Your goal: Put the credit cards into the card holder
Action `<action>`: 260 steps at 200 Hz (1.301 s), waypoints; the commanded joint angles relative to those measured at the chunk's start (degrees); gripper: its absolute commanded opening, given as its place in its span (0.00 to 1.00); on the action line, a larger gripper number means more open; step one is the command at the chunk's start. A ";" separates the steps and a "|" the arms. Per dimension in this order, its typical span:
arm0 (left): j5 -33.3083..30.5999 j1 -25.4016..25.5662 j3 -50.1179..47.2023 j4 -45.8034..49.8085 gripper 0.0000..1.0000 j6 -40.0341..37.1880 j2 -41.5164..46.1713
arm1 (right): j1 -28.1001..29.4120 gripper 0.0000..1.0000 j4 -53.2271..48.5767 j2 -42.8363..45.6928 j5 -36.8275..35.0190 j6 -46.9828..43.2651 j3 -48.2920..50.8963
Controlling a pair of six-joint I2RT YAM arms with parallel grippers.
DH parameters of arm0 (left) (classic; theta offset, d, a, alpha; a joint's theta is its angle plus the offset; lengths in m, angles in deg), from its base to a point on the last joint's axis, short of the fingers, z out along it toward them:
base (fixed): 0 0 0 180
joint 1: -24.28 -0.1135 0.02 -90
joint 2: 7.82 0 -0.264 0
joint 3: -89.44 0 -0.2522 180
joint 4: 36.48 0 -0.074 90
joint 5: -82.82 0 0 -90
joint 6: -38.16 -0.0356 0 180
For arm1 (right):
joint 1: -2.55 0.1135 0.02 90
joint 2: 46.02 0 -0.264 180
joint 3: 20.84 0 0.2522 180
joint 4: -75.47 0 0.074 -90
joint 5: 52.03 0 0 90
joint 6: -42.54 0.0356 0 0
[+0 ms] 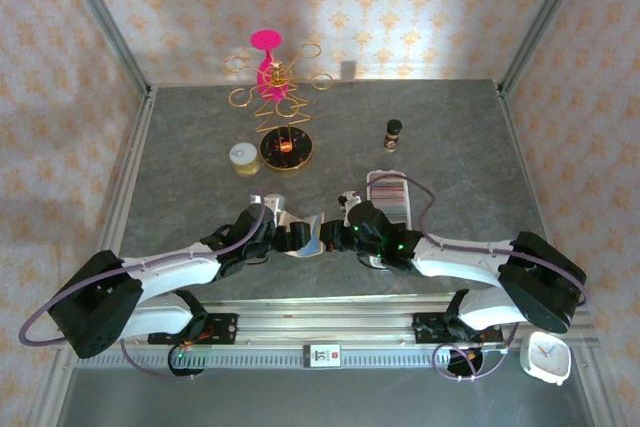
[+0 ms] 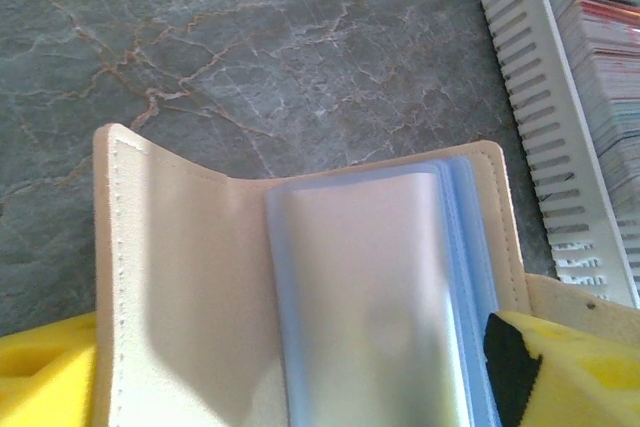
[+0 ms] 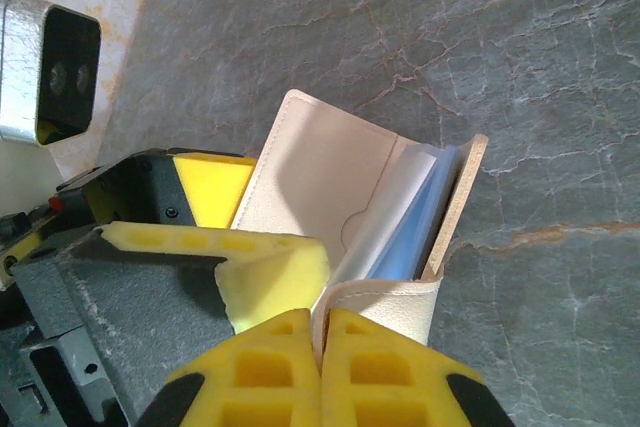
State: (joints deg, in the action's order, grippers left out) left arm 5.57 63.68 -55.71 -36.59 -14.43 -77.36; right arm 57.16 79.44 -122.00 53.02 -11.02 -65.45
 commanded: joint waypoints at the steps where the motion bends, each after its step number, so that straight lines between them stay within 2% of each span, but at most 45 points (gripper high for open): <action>1: 1.93 0.33 1.22 0.21 0.90 -0.74 -0.58 | 0.49 0.00 1.28 1.17 -0.64 0.57 -0.79; 25: 1.42 0.33 1.50 0.85 0.94 -1.23 -1.12 | 0.50 0.00 1.47 1.28 -0.61 0.64 -0.85; 61: 1.83 0.33 2.08 1.36 0.94 -1.74 -2.60 | 0.47 0.00 1.26 1.55 -0.84 0.60 -0.62; 197: -10.54 0.33 0.69 6.29 0.73 0.25 1.27 | 0.42 0.00 -8.59 2.39 -13.24 4.65 -0.08; 260: -14.09 0.33 0.17 9.10 0.63 1.16 -0.88 | 0.49 0.00 -10.34 1.54 -14.87 5.79 0.00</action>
State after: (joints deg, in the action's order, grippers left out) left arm -4.72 63.68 -55.04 -30.69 -14.21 -77.69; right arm 57.27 70.85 -120.52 41.28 -6.30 -65.45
